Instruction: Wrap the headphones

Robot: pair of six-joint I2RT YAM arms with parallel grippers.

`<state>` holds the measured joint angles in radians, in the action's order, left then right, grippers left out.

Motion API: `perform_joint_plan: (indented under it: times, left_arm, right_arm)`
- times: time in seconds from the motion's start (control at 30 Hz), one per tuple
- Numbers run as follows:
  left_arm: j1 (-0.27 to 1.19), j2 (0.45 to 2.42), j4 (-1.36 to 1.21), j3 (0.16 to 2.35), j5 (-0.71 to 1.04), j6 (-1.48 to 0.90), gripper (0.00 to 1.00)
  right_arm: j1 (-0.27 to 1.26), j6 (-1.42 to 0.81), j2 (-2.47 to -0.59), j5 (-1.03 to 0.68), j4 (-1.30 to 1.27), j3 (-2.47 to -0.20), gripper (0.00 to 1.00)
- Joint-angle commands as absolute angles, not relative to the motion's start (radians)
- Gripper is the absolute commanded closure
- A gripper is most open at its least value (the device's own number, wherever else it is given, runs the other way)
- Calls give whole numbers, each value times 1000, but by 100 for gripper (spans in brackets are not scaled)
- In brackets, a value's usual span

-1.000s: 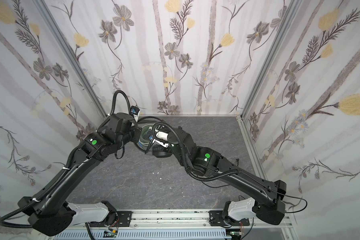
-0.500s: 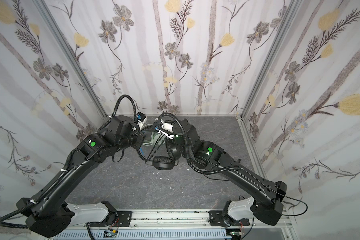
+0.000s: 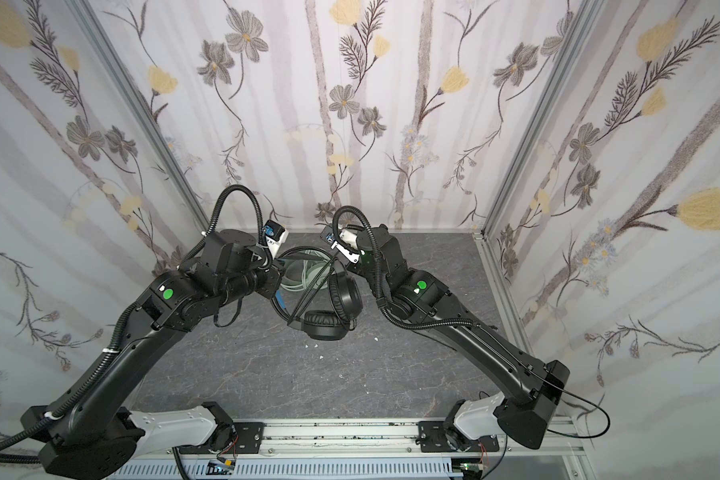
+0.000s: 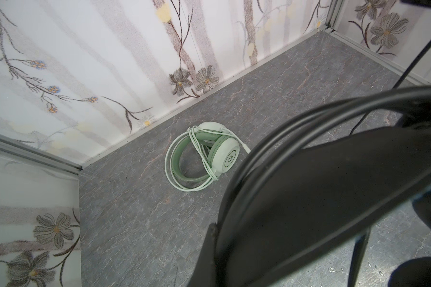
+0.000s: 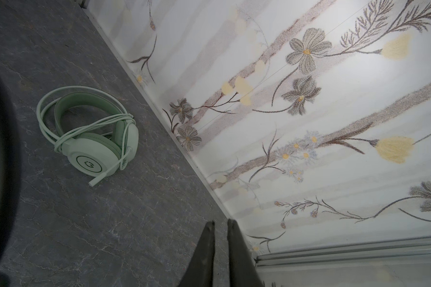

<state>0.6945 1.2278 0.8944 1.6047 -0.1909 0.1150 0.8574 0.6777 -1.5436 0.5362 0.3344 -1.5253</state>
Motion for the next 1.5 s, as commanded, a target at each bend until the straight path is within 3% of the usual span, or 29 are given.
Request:
perform_joint_plan:
  times: [0.0, 0.77, 1.47]
  left_arm:
    - [694, 1218, 854, 1623, -173, 84, 100]
    - [695, 1247, 838, 1837, -67, -5, 100]
    - [690, 1301, 606, 1953, -47, -292, 100]
  right_arm:
    - [836, 618, -1543, 491, 269, -1505, 86]
    - [637, 280, -1520, 209, 67, -1348, 85]
    - [636, 99, -1505, 100, -103, -1143, 90]
